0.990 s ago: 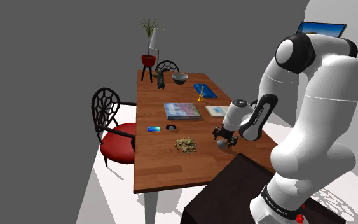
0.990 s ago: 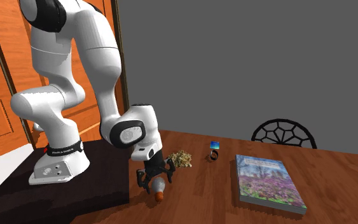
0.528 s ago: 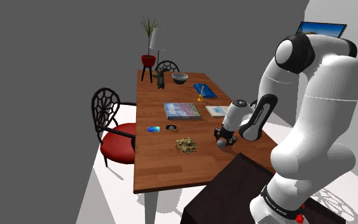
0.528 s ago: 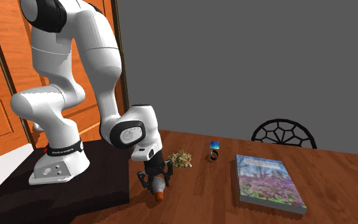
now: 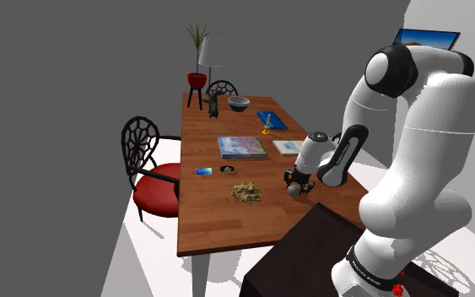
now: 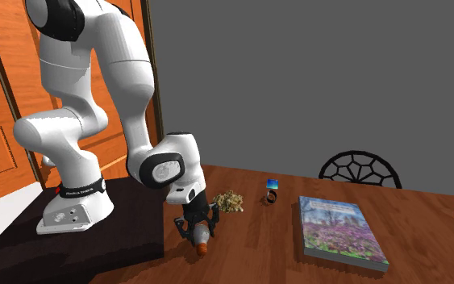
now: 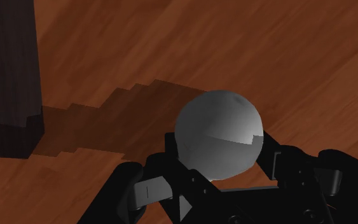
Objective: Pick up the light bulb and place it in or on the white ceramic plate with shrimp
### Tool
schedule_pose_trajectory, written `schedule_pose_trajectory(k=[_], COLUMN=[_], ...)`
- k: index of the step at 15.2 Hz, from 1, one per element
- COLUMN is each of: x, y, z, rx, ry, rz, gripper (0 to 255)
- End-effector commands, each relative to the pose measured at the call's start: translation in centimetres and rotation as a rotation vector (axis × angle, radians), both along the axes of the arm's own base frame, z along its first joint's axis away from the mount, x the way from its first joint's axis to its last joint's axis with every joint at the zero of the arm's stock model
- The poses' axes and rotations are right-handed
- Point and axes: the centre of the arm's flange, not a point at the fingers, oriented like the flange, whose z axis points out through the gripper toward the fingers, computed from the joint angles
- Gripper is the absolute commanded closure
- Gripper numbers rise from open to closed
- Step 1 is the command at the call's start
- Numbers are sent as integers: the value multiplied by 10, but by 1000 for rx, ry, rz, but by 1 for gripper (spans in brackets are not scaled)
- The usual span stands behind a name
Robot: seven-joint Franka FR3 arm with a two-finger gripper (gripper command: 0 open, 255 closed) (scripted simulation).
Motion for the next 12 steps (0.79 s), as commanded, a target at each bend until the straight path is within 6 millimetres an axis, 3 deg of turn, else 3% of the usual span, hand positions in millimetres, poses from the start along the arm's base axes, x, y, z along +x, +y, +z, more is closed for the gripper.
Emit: schedule_pose_trajectory(k=[1, 12], x=[0, 0], y=[0, 0], z=[0, 58], rx=[0, 0], ry=[0, 0], rz=[0, 0], gripper=[255, 255])
